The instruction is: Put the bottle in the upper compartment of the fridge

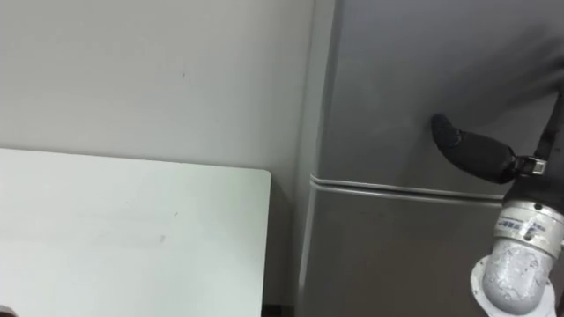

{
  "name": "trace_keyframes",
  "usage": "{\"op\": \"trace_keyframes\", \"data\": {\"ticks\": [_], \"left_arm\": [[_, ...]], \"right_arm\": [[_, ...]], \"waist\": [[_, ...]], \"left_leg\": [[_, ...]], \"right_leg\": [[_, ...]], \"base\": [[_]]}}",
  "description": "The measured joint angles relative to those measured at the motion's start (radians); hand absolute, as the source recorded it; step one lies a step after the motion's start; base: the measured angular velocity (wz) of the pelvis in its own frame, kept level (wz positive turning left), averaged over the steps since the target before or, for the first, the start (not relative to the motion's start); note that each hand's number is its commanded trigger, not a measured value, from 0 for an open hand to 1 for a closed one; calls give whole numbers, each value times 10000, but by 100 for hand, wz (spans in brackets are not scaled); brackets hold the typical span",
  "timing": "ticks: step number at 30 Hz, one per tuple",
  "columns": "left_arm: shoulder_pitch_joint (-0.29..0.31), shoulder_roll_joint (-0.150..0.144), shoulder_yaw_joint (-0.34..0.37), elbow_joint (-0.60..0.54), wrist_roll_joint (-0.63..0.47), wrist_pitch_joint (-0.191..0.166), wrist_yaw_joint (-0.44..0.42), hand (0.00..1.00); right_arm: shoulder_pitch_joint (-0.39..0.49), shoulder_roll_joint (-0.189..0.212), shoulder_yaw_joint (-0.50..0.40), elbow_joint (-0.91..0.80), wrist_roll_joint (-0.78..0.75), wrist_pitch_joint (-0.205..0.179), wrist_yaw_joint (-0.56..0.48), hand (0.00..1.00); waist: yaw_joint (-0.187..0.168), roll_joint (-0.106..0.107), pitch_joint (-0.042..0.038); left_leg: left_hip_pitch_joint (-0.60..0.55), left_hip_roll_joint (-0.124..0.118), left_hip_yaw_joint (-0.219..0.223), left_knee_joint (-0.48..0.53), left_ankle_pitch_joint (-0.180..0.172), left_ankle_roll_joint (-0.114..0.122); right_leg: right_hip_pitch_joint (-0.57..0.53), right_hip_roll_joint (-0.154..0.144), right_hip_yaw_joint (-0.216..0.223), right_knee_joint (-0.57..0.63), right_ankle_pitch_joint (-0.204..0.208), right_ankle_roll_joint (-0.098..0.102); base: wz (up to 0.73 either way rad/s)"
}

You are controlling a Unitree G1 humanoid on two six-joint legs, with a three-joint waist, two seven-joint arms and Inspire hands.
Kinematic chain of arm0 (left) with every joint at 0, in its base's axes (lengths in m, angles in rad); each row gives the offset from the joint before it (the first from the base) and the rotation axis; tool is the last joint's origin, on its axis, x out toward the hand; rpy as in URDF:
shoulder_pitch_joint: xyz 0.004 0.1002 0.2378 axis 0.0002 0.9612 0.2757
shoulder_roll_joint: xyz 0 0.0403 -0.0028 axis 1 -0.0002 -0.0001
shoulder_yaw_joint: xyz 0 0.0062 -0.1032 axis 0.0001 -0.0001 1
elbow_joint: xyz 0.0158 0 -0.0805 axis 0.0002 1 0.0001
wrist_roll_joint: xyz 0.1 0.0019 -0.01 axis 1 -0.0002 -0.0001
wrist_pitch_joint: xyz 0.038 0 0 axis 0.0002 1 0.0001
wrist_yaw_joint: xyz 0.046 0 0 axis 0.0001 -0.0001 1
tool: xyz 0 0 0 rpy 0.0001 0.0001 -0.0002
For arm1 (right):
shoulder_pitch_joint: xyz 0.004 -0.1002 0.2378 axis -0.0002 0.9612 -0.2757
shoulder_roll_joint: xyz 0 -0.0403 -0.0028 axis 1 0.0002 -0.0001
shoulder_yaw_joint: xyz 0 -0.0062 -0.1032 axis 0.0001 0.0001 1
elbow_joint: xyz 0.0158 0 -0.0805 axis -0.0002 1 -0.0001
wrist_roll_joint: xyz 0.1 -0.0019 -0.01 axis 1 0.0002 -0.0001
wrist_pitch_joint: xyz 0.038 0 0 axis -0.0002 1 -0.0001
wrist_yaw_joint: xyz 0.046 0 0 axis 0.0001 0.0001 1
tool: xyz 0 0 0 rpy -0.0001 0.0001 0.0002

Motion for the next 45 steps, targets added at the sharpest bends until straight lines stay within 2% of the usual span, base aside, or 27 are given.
{"op": "trace_keyframes", "data": {"ticks": [1,5,7,10,11,12,13,16,20,24,26,29,32,34,38,41,45], "left_arm": [[0,0,12,-3,5,-1,12,0],[29,-2,273,-192,8,-133,10,0],[29,-30,498,-191,-3,-247,-6,0],[202,-47,703,-126,-21,-277,-9,0],[235,-48,726,-125,-19,-276,-9,0],[249,-66,840,-127,21,-275,-10,0],[330,-99,953,-130,26,-282,2,0],[327,-123,972,-91,-140,-397,1,0],[260,-155,974,59,-178,-473,1,0],[242,-157,985,221,-584,-662,1,0],[265,-156,1062,218,-700,-663,2,0],[286,-174,1301,219,-871,-664,-2,0],[282,-199,1537,202,-967,-667,1,0],[277,-222,1599,77,-965,-685,6,0],[309,-254,1612,42,-965,-689,9,0],[281,-281,1693,-50,-1029,-727,212,0],[74,-283,1712,-56,-1243,-736,408,0]], "right_arm": [[-1,-8,-64,-8,0,9,6,0],[-2,-45,-926,-67,575,223,10,0],[68,-310,-1584,-61,1597,756,-15,0],[146,-375,-2231,-62,2230,987,-257,0],[188,-378,-2359,-62,2242,1029,-316,0],[285,-396,-2578,-62,2277,1060,-424,0],[372,-399,-2751,-64,2367,1075,-495,0],[445,-402,-2915,-75,2628,1118,-795,0],[453,-449,-3132,-176,2625,1118,-1085,0],[509,-853,-3154,-187,2623,1113,-1229,0],[709,-886,-3396,-285,2624,1087,-1297,0],[1463,-884,-3804,-542,2741,1073,-1452,0],[2003,-884,-4244,-650,3168,1074,-1525,0],[2440,-882,-4731,-669,3486,1071,-1548,0],[3136,-858,-5135,-668,3802,1071,-1754,0],[3909,-697,-5169,-653,4040,1072,-1759,0],[4794,-211,-5144,-332,4427,982,-1840,0]], "waist": [[-91,33,-48],[-197,40,-64],[-244,-4,-50],[-470,-36,27],[-506,-105,63],[-543,-32,20],[-674,-130,60],[-904,-171,77],[-996,-262,68],[-1095,-291,48],[-1094,-287,46],[-1093,-269,46],[-1204,-155,43],[-1322,-35,-8],[-1496,92,-39],[-1483,124,-12],[-1478,81,50]], "left_leg": [[-26,-18,-33,7,1,4],[-82,-47,-95,6,4,14],[-84,-54,-91,-52,6,14],[-95,-57,-50,-140,7,10],[-96,-56,-27,-177,7,9],[-111,-54,8,-224,11,2],[-98,-57,24,-293,20,-8],[-97,-57,23,-346,22,-12],[-96,-60,45,-374,18,-13],[-86,-59,51,-402,14,-16],[-96,-48,49,-402,5,-22],[-103,-42,72,-417,-8,-22],[-123,-46,111,-429,-8,-19],[-131,-51,122,-414,-8,-16],[-14,-61,172,-446,-8,-15],[260,-54,342,-553,-8,-16],[297,-91,395,-603,-19,2]], "right_leg": [[18,0,-34,-18,24,12],[29,-9,-82,-27,42,21],[-8,-12,-72,-40,40,24],[-74,-10,-52,-76,22,45],[-102,-10,-38,-76,18,48],[-164,-10,-4,-60,13,48],[-179,-12,5,-55,12,48],[-180,-14,-46,-25,11,51],[-216,-22,-58,-18,12,52],[-251,-23,-64,-20,11,52],[-254,-21,-76,-20,11,52],[-275,-24,-71,-11,11,52],[-319,-40,-52,4,11,53],[-308,-44,-42,-13,10,55],[-186,-58,-2,1,6,62],[-78,-50,198,-13,-10,86],[-33,-81,289,-57,-78,141]], "base": [[8],[6],[0],[-3],[-9],[-8],[-4],[0],[0],[0],[0],[-2],[-5],[0],[-4],[-17],[-3]]}}
